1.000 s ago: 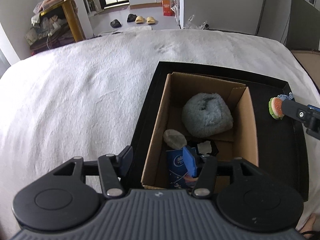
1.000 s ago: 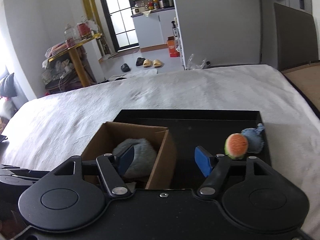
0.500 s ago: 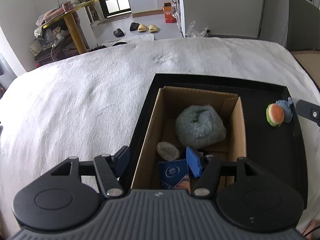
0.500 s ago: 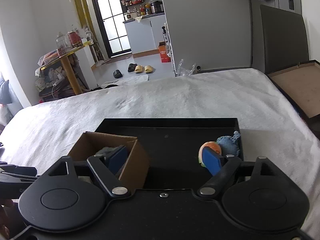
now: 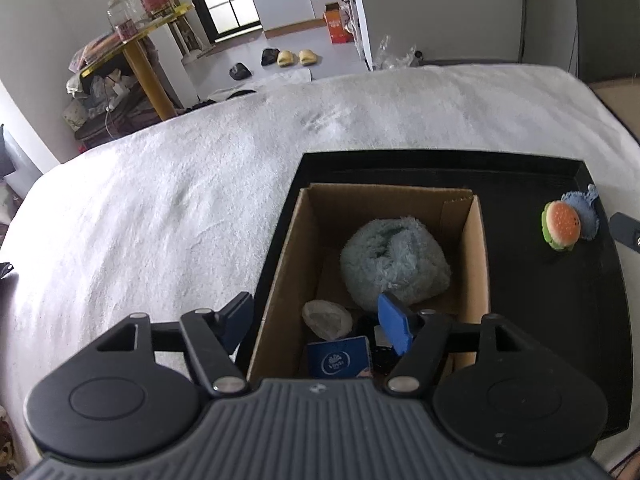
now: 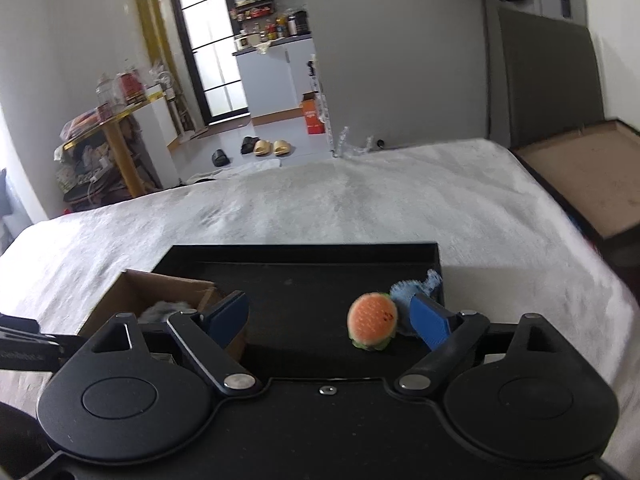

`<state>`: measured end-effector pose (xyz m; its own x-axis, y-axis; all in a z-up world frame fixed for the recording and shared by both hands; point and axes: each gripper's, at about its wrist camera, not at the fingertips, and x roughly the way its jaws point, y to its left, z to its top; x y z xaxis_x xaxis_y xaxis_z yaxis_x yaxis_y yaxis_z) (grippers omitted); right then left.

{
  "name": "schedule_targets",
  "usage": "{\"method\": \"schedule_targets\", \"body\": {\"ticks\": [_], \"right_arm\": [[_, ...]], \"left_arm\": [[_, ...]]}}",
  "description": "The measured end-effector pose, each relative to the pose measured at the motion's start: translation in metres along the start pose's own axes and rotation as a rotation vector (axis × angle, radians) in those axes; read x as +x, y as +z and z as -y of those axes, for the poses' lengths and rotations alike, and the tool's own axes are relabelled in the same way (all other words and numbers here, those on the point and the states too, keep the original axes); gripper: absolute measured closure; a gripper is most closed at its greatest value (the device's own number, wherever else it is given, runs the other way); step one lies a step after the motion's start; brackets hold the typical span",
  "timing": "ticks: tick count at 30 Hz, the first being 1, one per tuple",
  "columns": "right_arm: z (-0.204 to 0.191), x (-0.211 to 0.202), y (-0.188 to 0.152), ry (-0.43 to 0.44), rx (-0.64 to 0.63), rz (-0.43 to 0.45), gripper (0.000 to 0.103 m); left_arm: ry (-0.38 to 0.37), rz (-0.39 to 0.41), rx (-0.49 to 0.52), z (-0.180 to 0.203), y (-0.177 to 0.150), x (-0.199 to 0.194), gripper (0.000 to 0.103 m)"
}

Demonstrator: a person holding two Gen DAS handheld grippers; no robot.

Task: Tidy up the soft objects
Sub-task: 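Move the right gripper to the orange burger plush and grasp it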

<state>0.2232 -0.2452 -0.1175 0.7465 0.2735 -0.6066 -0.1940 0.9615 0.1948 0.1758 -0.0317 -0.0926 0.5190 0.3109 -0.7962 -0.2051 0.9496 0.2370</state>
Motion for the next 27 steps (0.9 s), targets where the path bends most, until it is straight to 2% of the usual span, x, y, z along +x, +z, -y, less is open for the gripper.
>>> {"method": "schedule_targets", "body": {"ticks": [3,7,10,15,27], "right_arm": [[0.011,0.009,-0.011,-0.012,0.029,-0.007,0.016],[0.022,0.023,-0.020,-0.033,0.046,-0.031,0.017],[0.026,0.032,-0.024,-0.021,0.064,-0.034,0.019],[0.030,0.055,-0.029,-0.027,0.080,-0.042,0.027],[0.034,0.100,-0.039,-0.057,0.058,-0.114,0.027]], "left_arm": [[-0.008,-0.010,0.000,0.006,0.004,0.004,0.034],[0.041,0.014,0.029,0.013,0.010,0.010,0.030],[0.051,-0.008,0.020,0.015,0.014,0.019,0.029],[0.081,-0.034,0.038,0.019,0.018,0.034,0.020],[0.119,-0.103,0.082,0.028,0.018,0.067,0.018]]}}
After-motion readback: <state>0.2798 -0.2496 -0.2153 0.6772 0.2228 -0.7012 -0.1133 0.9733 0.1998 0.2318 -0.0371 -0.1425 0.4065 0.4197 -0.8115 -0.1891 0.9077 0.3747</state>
